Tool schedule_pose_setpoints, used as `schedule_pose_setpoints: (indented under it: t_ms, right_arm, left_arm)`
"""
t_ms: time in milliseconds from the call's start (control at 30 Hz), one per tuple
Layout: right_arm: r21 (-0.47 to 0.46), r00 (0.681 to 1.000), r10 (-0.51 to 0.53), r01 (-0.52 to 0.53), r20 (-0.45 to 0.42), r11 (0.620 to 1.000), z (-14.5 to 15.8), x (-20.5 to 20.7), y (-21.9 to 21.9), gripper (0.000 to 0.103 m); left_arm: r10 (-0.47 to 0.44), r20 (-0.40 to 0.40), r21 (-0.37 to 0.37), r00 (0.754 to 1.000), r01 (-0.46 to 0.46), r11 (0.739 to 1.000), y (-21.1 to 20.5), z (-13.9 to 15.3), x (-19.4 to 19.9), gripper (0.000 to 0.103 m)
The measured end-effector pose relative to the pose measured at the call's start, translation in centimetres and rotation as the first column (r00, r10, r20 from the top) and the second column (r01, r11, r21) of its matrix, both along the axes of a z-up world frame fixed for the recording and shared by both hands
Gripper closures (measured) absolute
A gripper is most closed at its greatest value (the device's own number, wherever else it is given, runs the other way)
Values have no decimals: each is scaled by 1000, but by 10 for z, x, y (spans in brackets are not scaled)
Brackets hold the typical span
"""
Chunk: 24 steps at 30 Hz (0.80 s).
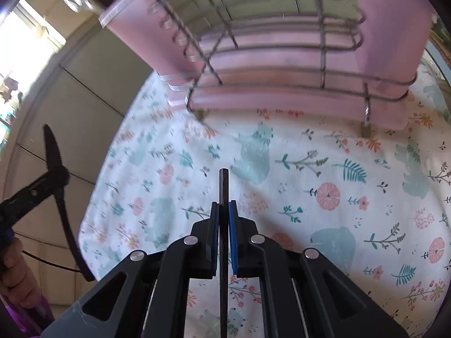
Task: Organize utensils
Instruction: 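Grasp a thin dark stick with the left tool while the right grasps another, then lift both held thin dark sticks up above the holder with both tools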
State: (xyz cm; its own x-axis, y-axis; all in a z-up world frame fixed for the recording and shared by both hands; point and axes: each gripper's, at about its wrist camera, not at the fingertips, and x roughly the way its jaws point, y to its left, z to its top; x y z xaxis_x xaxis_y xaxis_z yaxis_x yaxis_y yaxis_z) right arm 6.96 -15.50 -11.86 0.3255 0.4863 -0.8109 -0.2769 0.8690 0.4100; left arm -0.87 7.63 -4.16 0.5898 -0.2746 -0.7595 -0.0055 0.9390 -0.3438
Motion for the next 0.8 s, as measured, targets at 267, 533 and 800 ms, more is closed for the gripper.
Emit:
schedule_pose_setpoints:
  t_ms: [267, 533, 800]
  right_arm:
    - [119, 945, -126, 94, 303, 988, 73, -19, -37, 97]
    - [195, 795, -263, 184, 547, 963, 140, -38, -71, 97]
    - [283, 598, -366, 232, 713, 931, 192, -48, -101, 97]
  left_arm:
    - [13, 132, -23, 991, -10, 1000, 2, 25, 4, 102]
    - [44, 329, -40, 943, -32, 999, 1, 68, 6, 102]
    - [53, 523, -50, 851, -32, 998, -10, 111, 10, 102]
